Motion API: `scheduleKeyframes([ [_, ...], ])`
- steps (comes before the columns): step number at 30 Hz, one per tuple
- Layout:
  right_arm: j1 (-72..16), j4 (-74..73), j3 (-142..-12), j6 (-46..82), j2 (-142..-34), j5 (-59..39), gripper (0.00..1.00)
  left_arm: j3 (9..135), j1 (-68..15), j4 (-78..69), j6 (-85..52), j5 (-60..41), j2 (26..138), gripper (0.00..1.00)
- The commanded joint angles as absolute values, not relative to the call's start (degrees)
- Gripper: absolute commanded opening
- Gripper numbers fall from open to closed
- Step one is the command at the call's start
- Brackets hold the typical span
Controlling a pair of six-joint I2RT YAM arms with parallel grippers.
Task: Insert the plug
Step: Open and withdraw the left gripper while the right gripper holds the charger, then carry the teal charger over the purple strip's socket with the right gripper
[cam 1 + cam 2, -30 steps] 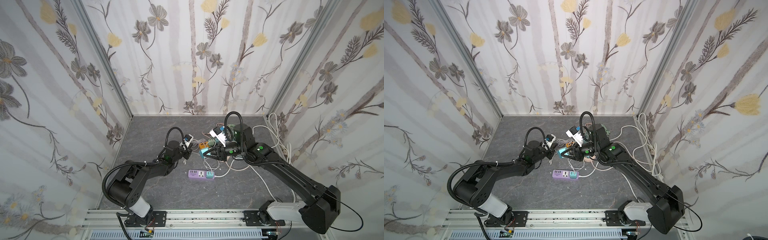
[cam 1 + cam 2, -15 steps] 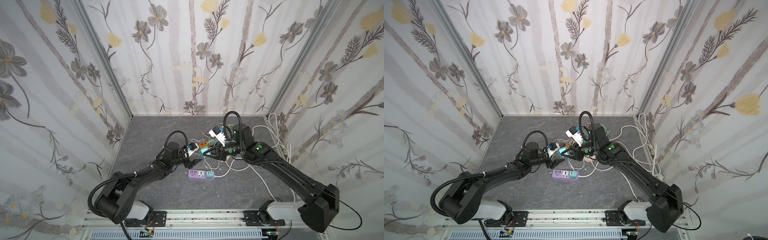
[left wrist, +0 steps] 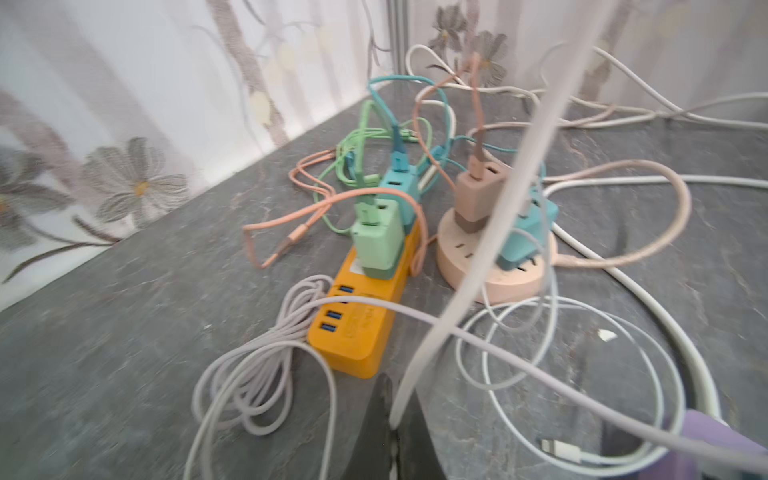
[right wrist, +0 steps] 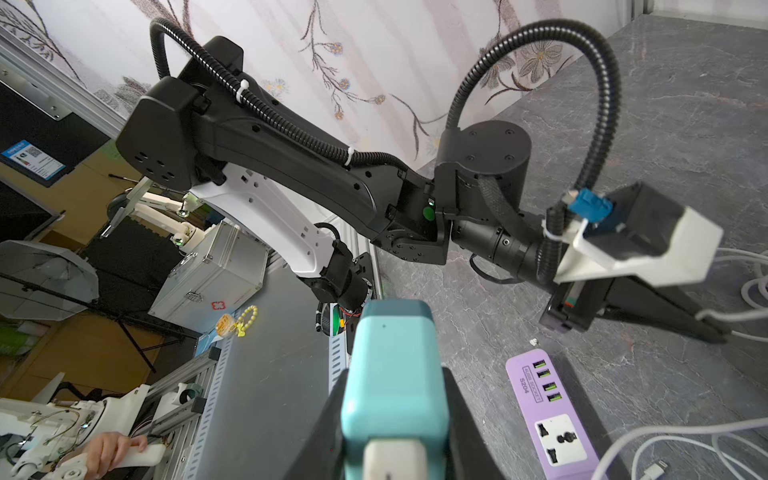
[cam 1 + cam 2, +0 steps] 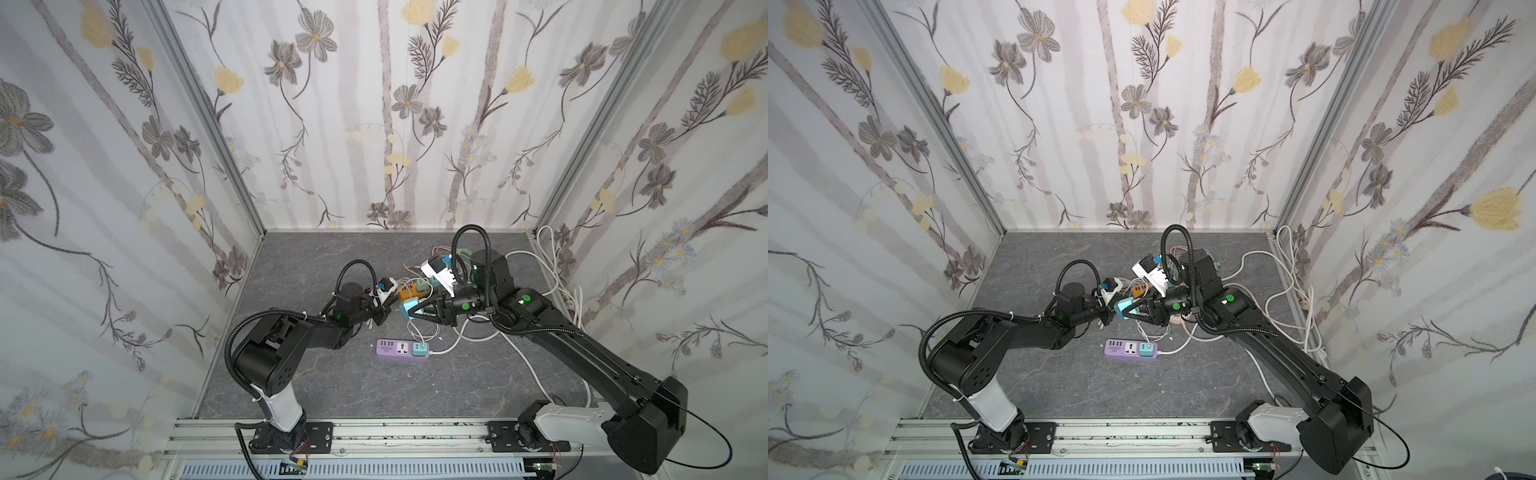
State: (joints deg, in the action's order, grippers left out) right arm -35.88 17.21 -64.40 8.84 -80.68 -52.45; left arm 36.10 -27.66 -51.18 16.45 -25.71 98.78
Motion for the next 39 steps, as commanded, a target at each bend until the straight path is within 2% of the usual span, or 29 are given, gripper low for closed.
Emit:
scheduleKeyframes([
  [1,-35.9,16.1,-64.6,6.2,-81.7,-52.3,0.00,34.4,-26.8,-60.0,13.0,-21.7,96.4,0.00],
  [8,-38.1,23.6,-68.3,-4.8,-86.9,-47.7,0.00,32.3,-24.8,-52.4,10.2,-15.4,86.5,0.00],
  [20,-44.3,44.7,-80.5,-28.9,-100.0,-32.2,0.00,37.7,-21.6,-17.5,7.9,-3.8,65.5,0.00],
  [28,-52.0,55.4,-89.3,-35.1,-111.3,-17.0,0.00,41.0,-21.5,0.2,2.4,5.8,60.5,0.00],
  [39,-54.4,56.4,-90.4,-33.5,-117.9,-8.8,0.00,37.6,-21.5,1.5,-1.5,8.1,57.0,0.00],
])
